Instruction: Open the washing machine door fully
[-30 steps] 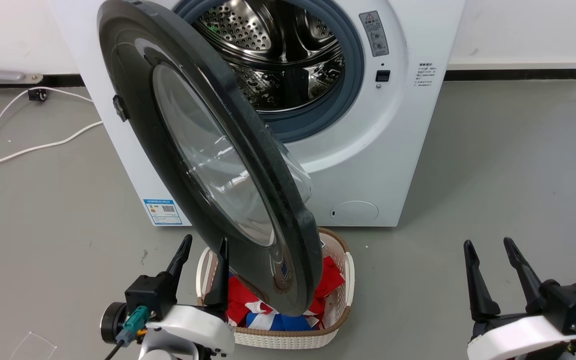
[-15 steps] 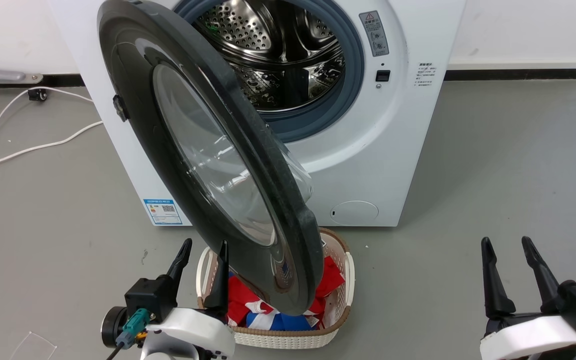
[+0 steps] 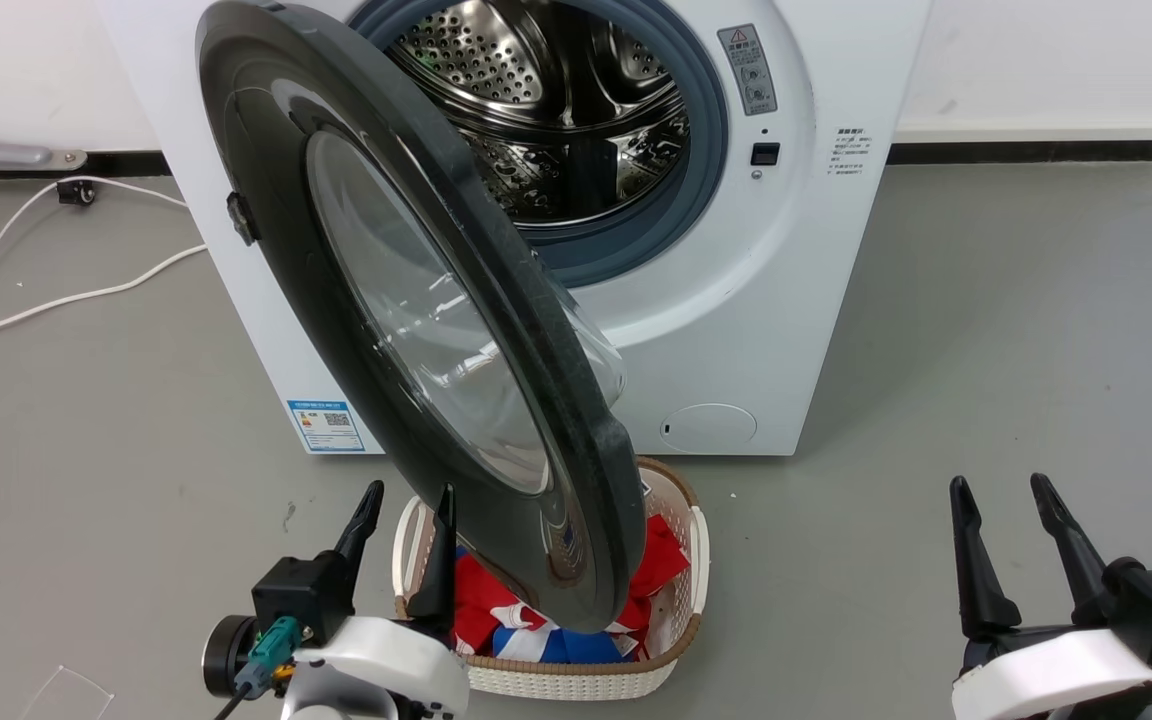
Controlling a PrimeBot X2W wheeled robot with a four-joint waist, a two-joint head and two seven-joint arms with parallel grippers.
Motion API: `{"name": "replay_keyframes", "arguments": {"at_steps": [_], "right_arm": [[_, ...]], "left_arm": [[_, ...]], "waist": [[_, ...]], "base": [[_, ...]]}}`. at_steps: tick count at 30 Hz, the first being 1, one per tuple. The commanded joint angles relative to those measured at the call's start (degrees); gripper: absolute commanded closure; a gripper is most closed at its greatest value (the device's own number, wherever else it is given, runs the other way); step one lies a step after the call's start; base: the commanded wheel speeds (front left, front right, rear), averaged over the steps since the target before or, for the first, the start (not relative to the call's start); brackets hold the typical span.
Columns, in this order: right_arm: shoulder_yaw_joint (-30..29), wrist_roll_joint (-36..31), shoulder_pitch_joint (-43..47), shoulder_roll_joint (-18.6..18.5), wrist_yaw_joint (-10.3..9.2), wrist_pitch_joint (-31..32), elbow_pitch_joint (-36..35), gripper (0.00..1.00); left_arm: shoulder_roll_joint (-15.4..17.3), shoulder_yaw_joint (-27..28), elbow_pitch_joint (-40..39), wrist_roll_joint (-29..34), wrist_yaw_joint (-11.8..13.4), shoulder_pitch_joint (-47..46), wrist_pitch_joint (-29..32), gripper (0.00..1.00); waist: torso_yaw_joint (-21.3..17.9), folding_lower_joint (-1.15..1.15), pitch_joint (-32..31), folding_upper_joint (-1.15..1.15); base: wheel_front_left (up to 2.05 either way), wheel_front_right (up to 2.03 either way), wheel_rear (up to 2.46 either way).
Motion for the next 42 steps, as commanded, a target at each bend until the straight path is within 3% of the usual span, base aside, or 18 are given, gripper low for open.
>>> {"name": "replay_keyframes", "arguments": {"at_steps": [1, 9, 22, 32, 42], "right_arm": [[0.1, -0.1, 0.8, 0.1, -0.01, 0.2, -0.4, 0.0], [0.0, 0.1, 1.4, 0.1, -0.01, 0.6, -0.8, 0.0], [-0.3, 0.4, 1.8, 0.1, -0.01, 1.5, -1.2, 0.0], [-0.6, 0.2, 2.2, 0.1, -0.01, 2.0, -1.6, 0.0], [-0.8, 0.3, 2.3, 0.1, -0.01, 2.8, -1.6, 0.0]], "left_arm": [[-0.1, 0.0, 0.3, 0.1, 0.2, -0.7, -0.1, 1.0], [0.0, 0.6, -3.4, 0.9, 1.7, -2.9, -0.1, 1.0], [0.0, -3.5, -24.4, 2.3, 4.7, -9.2, 0.5, 1.0], [0.0, -17.2, -34.2, -1.7, 4.7, -12.1, 6.4, 1.0], [0.0, -31.8, -29.3, -8.3, 3.3, -7.7, 16.6, 1.0]], "waist": [[0.0, 0.0, -0.1, 0.0], [0.2, 0.0, -0.4, 0.0], [0.8, 0.0, -0.6, 0.0], [0.7, 0.0, -1.0, 0.0], [0.4, 0.0, -0.6, 0.0]], "base": [[0.0, 0.0, 0.0], [0.0, 0.0, 0.0], [0.0, 0.0, 0.0], [0.0, 0.0, 0.0], [0.0, 0.0, 0.0]]}}
